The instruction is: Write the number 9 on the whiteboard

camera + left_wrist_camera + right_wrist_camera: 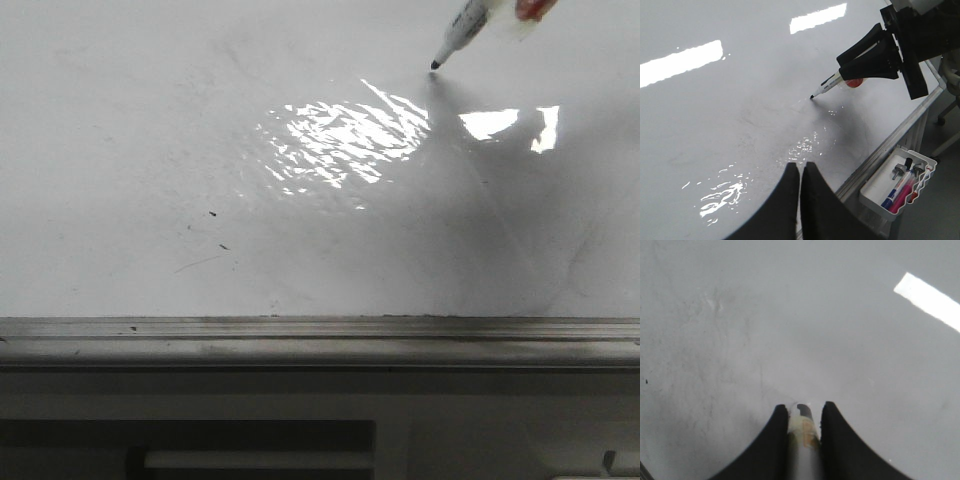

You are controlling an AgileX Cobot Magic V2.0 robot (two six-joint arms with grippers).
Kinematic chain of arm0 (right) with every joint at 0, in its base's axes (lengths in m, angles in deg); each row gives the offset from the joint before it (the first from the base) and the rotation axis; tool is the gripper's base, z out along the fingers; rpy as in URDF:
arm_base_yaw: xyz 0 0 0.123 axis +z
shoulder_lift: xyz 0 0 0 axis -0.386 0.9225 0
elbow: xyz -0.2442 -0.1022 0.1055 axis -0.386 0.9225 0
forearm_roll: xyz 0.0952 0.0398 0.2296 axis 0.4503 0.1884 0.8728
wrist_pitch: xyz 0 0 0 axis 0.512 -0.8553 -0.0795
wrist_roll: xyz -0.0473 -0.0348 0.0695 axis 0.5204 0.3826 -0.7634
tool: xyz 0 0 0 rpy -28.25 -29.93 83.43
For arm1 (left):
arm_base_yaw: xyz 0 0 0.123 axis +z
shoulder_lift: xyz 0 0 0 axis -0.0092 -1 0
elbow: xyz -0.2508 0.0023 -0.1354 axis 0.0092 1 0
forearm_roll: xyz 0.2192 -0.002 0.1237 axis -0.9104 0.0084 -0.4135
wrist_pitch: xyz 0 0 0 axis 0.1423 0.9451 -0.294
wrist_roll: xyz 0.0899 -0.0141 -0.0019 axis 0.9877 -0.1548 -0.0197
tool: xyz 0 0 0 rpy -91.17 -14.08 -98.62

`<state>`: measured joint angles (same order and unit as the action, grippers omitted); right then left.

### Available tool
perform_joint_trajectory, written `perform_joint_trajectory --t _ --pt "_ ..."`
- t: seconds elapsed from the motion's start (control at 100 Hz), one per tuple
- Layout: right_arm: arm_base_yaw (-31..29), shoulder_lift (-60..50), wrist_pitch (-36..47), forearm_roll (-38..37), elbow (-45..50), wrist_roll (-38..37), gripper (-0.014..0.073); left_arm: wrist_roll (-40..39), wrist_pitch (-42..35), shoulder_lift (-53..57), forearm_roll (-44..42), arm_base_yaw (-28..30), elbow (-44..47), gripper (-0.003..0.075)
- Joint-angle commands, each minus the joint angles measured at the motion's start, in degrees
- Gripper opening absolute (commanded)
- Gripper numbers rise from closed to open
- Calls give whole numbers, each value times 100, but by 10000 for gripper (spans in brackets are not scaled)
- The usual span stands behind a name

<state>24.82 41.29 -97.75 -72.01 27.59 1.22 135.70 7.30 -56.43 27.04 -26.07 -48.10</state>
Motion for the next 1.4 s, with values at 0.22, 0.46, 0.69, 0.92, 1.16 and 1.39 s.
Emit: perform_joint_trajectory --t 0.22,0.46,0.69,0.92,1.16,1.39 --pt "-88 259 313 -211 -221 -194 -43 -55 -326 -42 263 -41 -153 -20" --pt "-66 305 194 459 -221 -132 -46 -55 -275 -42 263 -41 -153 -20" --pt "-66 250 -526 630 -247 148 -69 -55 -170 -42 263 -41 -153 -20" --pt "-77 275 -701 153 -621 148 -69 -55 -170 -42 263 -41 -153 -20" --pt "-77 340 -819 642 -705 148 -69 -55 -170 -42 263 -41 -153 -20" --pt "496 340 -819 1760 13 178 -69 -55 -170 -42 263 -41 -153 -20"
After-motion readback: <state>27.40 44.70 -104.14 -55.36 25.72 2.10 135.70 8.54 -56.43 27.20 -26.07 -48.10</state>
